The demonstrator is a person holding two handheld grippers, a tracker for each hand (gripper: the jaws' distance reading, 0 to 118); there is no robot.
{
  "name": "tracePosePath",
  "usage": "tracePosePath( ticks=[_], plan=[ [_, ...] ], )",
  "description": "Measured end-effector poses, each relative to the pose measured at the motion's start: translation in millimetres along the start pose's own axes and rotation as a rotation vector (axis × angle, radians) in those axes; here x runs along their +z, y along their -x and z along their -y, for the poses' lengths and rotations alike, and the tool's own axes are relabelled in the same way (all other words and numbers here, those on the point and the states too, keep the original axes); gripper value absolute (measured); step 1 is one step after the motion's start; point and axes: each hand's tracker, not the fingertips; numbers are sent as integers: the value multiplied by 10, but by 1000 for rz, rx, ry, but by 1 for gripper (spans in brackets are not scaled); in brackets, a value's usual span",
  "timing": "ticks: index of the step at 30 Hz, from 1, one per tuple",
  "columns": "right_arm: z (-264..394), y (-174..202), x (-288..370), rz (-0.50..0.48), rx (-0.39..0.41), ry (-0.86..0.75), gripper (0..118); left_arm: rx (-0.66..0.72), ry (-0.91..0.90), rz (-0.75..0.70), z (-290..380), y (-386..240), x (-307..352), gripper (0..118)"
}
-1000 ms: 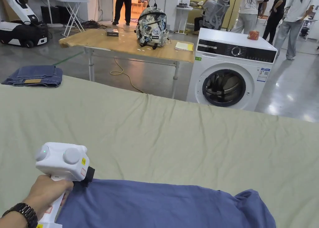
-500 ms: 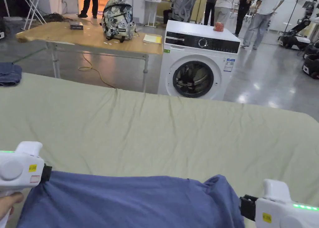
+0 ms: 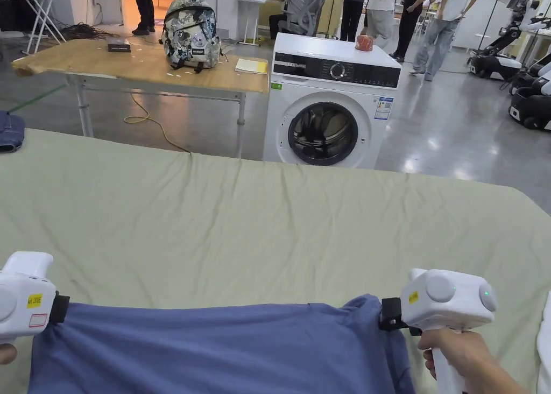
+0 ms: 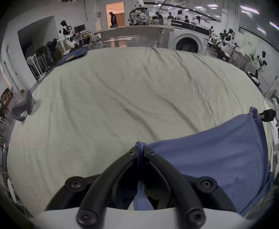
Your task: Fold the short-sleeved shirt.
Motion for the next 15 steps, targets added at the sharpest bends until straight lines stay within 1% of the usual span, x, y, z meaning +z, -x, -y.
tracePosePath(
  ticks=[1,2,3,4,5,6,8,9,10,11,12,15],
  plan=[
    [-3,-2,-51,-13,-2,16,41,3,1,1,7,6,-7,0],
    [4,25,-91,-16,2,33,33,3,4,1,13,5,-13,0],
    [21,73,-120,0,12,38,32,1,7,-1,19,-4,-22,0],
    [47,122,-131,29,34,24,27,2,8,-4,30,-15,-28,0],
    [96,221,-57,54,68,22,16,3,10,-4,33,-21,-35,0],
    [114,263,-48,66,93,9,0,3,15,-1,42,-18,-46,0],
    [118,316,-40,93,138,4,0,1,15,-5,56,-39,-62,0],
    [126,330,-40,88,131,2,0,1,18,-6,58,-48,-68,0],
    [126,333,6,87,155,-7,0,1,20,-7,60,-47,-57,0],
    [130,322,73,84,157,-35,0,2,18,-6,61,-48,-47,0],
    [134,286,164,79,139,-79,0,4,12,-7,56,-47,-30,0],
    [130,185,471,136,147,-166,0,9,-16,2,7,-22,90,0]
  ],
)
